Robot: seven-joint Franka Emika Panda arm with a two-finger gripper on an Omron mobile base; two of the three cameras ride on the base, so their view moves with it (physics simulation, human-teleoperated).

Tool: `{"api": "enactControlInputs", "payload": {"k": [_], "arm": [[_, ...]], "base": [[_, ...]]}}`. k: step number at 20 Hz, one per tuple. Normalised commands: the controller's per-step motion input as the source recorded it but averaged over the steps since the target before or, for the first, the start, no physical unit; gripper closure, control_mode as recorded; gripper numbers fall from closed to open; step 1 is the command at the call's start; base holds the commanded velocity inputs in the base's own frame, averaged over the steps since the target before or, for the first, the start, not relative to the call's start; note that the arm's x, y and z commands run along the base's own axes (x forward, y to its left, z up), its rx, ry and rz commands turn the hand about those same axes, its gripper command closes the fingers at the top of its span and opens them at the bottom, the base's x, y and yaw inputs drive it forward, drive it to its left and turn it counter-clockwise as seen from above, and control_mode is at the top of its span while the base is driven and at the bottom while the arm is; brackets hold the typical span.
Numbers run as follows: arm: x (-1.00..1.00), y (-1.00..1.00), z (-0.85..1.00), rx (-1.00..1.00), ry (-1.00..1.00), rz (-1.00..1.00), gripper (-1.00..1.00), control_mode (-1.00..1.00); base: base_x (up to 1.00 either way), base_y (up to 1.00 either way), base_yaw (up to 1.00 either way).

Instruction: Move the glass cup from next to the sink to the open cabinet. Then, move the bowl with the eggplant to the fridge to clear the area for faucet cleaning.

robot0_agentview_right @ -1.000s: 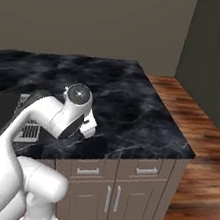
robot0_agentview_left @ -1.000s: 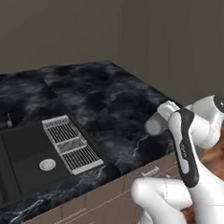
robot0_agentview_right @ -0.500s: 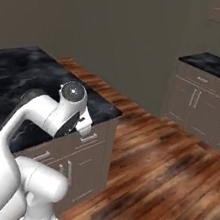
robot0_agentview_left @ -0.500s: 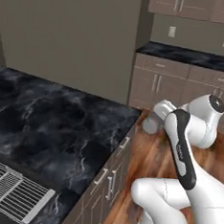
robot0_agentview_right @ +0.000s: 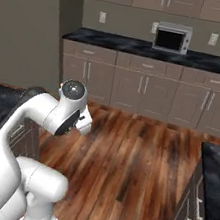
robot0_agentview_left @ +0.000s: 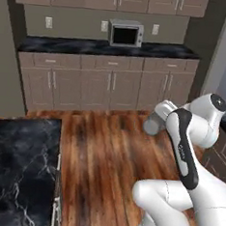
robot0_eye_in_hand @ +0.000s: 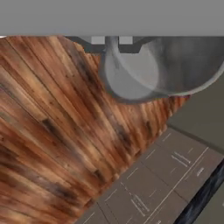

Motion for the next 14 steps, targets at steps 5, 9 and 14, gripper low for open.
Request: {"api": "enactControlInputs", "payload": {"k": [5, 9, 14], "arm": [[0.0, 0.0, 0.0, 0.0, 0.0, 0.0, 1.0, 1.0], [0.0, 0.0, 0.0, 0.0, 0.0, 0.0, 1.0, 1.0], [0.0, 0.0, 0.0, 0.0, 0.0, 0.0, 1.0, 1.0]], "base": [[0.0, -0.27, -0.93], [0.0, -0.16, -0.99], [0.0, -0.09, -1.0]]}}
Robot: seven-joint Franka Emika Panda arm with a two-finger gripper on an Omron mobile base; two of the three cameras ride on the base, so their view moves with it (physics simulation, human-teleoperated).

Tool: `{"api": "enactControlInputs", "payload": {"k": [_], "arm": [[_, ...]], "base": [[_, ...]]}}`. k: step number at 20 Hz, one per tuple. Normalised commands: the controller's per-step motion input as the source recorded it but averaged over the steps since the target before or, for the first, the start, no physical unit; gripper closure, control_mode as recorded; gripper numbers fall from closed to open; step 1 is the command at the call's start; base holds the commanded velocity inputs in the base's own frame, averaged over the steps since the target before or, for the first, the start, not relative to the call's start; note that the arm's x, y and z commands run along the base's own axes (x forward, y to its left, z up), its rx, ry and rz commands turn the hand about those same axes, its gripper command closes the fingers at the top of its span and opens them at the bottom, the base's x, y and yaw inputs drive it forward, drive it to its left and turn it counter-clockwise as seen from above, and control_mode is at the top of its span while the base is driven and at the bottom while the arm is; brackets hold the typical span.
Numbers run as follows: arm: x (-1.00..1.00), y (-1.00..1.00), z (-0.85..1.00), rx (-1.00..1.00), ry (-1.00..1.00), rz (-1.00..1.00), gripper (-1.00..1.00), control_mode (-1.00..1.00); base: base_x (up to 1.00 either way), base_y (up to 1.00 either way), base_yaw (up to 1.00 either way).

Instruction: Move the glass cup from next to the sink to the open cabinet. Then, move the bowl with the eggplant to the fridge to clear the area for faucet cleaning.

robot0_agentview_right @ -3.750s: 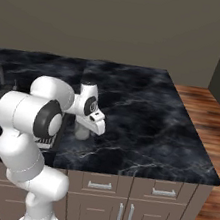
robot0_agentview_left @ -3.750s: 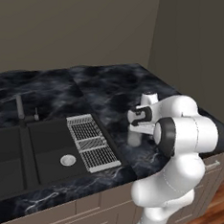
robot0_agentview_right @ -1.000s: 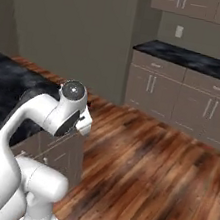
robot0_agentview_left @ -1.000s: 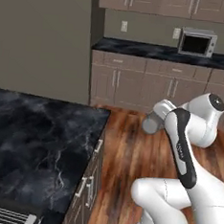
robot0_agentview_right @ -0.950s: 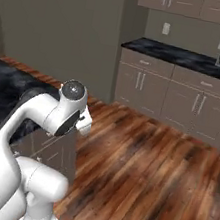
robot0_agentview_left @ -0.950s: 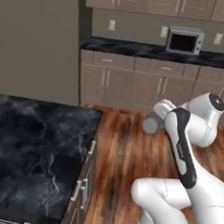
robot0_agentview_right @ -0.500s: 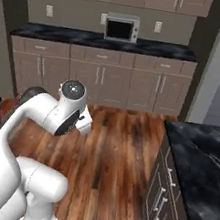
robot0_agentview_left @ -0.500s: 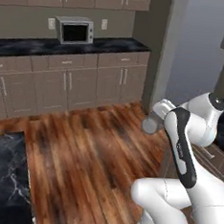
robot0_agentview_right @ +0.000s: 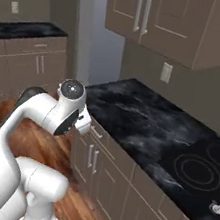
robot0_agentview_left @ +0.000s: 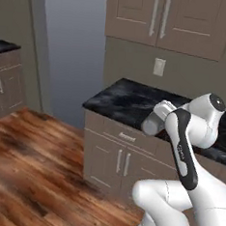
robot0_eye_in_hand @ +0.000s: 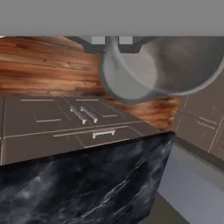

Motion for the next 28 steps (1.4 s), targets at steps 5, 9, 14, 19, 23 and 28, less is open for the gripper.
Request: {"api": "enactControlInputs", "payload": {"k": [5, 9, 14, 19, 23, 28], "arm": [[0.0, 0.0, 0.0, 0.0, 0.0, 0.0, 1.0, 1.0], [0.0, 0.0, 0.0, 0.0, 0.0, 0.0, 1.0, 1.0], [0.0, 0.0, 0.0, 0.0, 0.0, 0.0, 1.0, 1.0], [0.0, 0.0, 0.0, 0.0, 0.0, 0.0, 1.0, 1.0], [0.0, 0.0, 0.0, 0.0, 0.0, 0.0, 1.0, 1.0], [0.0, 0.0, 0.0, 0.0, 0.0, 0.0, 1.0, 1.0]], "base": [[0.0, -0.01, -1.0], [0.0, 0.0, -1.0], [0.0, 0.0, -1.0], [0.0, 0.0, -1.0], [0.0, -0.03, -1.0], [0.01, -0.2, -1.0]]}}
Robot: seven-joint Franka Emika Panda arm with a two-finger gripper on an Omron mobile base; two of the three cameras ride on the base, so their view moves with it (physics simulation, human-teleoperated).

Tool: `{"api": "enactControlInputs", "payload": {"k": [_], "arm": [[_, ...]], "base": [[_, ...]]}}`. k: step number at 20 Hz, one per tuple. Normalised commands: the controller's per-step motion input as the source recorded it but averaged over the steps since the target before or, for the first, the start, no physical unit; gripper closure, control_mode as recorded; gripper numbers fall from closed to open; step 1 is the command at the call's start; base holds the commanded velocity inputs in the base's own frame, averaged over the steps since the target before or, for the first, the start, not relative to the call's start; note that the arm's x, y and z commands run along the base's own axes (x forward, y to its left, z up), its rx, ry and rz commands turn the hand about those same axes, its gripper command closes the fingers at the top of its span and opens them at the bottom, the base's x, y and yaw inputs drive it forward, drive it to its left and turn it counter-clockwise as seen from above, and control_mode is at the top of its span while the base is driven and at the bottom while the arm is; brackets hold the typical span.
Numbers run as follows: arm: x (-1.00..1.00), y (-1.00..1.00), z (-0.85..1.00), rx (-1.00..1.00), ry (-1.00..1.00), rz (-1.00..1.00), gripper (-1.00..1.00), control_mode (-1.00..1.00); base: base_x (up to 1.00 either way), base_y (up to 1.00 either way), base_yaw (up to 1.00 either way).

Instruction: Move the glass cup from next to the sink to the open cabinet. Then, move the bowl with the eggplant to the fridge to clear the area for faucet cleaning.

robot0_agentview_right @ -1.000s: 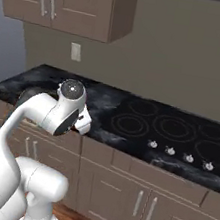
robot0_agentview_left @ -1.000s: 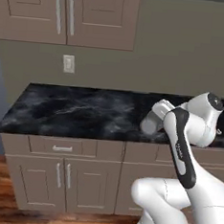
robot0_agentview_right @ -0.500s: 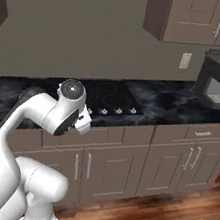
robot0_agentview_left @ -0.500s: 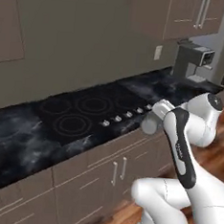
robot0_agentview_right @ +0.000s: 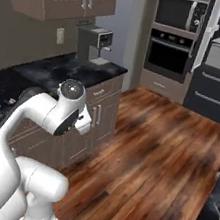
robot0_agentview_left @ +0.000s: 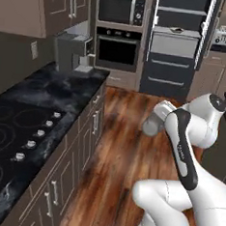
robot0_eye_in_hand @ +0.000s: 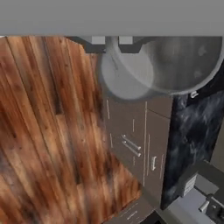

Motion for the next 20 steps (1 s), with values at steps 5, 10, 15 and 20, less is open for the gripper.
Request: {"api": "enactControlInputs", "payload": {"k": [5, 10, 15, 20], "arm": [[0.0, 0.0, 0.0, 0.0, 0.0, 0.0, 1.0, 1.0], [0.0, 0.0, 0.0, 0.0, 0.0, 0.0, 1.0, 1.0], [0.0, 0.0, 0.0, 0.0, 0.0, 0.0, 1.0, 1.0], [0.0, 0.0, 0.0, 0.0, 0.0, 0.0, 1.0, 1.0]], "base": [[0.5, -0.06, -0.86], [1.0, 0.69, -0.29], [1.0, 0.95, -0.24], [1.0, 0.53, -0.24]]}}
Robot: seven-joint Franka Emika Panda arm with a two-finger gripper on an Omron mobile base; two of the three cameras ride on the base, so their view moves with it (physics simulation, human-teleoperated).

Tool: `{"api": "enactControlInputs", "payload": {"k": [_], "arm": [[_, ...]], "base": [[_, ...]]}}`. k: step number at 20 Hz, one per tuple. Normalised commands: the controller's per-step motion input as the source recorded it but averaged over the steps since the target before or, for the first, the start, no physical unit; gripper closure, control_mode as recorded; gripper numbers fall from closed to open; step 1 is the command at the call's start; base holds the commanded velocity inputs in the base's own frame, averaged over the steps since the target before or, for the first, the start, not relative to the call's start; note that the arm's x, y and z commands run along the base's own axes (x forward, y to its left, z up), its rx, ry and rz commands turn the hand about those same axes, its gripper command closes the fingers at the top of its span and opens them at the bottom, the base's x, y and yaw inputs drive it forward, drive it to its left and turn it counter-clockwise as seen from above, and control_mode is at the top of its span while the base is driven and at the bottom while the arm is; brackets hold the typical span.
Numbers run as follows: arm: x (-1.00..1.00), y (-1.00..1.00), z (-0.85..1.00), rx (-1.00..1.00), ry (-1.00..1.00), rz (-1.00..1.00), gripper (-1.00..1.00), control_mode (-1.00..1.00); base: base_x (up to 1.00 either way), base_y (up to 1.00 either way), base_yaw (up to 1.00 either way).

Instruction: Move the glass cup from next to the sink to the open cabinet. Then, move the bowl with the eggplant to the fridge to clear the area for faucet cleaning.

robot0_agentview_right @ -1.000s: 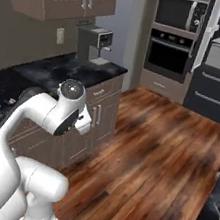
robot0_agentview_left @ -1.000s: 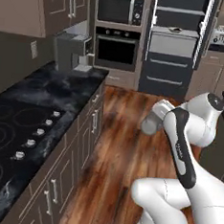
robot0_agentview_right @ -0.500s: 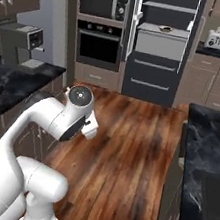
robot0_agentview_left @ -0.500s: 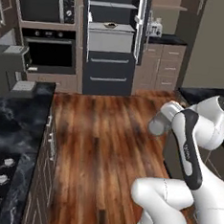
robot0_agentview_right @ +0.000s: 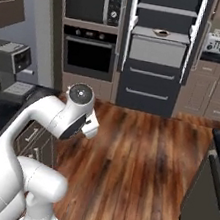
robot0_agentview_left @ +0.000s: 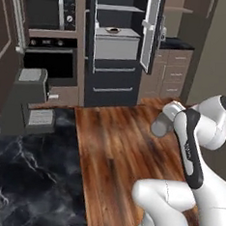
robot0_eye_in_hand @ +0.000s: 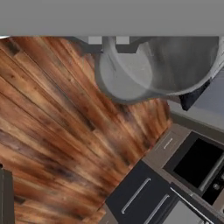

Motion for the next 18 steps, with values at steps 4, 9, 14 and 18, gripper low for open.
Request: {"api": "enactControlInputs", "payload": {"k": [4, 9, 14, 18], "arm": [[0.0, 0.0, 0.0, 0.0, 0.0, 0.0, 1.0, 1.0], [0.0, 0.0, 0.0, 0.0, 0.0, 0.0, 1.0, 1.0], [0.0, 0.0, 0.0, 0.0, 0.0, 0.0, 1.0, 1.0], [0.0, 0.0, 0.0, 0.0, 0.0, 0.0, 1.0, 1.0]], "base": [[1.0, -0.01, -0.32], [1.0, 0.0, -0.29], [1.0, 0.0, -0.33], [1.0, 0.0, -0.35]]}}
